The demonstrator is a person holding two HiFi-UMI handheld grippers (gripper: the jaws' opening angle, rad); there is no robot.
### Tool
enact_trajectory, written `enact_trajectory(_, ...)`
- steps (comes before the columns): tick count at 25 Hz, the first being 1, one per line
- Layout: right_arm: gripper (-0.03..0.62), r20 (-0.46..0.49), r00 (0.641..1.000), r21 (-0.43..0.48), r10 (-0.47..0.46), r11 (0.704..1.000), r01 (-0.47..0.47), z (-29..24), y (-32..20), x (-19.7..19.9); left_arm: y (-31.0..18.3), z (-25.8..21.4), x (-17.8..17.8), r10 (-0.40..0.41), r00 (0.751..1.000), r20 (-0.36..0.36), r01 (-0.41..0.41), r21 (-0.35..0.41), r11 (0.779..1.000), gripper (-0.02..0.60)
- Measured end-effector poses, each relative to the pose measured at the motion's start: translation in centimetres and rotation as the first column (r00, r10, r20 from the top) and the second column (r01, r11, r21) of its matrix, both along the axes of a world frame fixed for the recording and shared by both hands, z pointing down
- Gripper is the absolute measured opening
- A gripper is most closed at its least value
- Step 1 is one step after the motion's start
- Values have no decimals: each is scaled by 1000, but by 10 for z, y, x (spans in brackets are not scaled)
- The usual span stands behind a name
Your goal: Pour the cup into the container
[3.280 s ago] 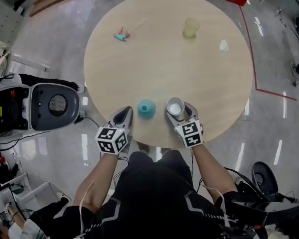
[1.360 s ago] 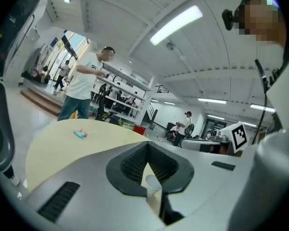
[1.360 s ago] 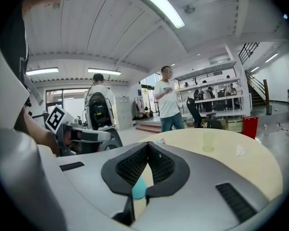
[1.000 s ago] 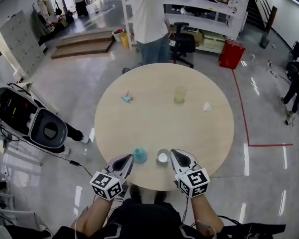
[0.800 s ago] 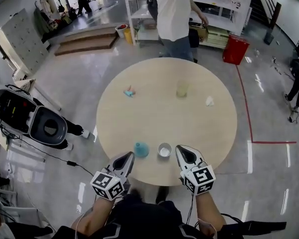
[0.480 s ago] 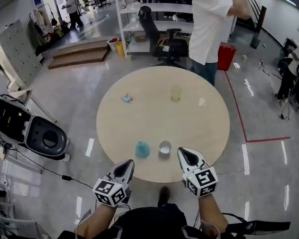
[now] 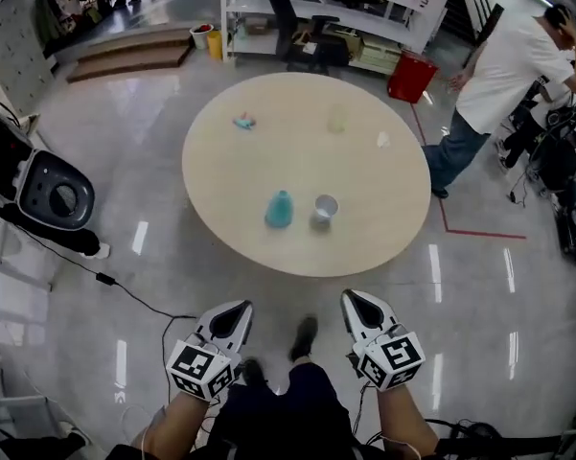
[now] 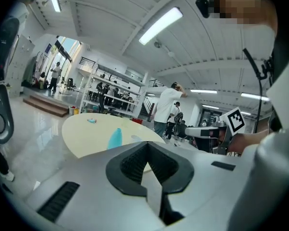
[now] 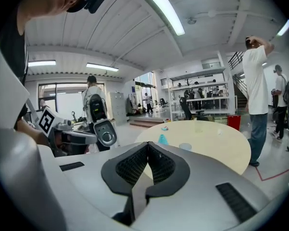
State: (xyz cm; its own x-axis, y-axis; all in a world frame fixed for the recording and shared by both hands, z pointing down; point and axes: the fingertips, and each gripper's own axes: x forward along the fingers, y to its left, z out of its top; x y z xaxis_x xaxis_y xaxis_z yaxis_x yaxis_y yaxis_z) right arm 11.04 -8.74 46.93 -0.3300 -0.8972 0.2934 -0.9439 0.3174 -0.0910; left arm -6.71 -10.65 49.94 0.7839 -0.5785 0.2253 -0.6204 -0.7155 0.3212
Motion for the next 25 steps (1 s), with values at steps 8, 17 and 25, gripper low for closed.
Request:
enact_trajectory(8,6,-11,1000,46,-27,999,27,-25,103,-10,84,-30,2,15,1000,-8,-15,37,999,0)
enact_trajectory(17,6,7,996,39,-87,995,87,-24,261,14,238,-51,50,10,1000,5,-10,80,997,0)
enact_trajectory(25,6,58,996,47,-61,997,58,-34,342,25,346,-72,58,28,999,21,-30,110,993,0)
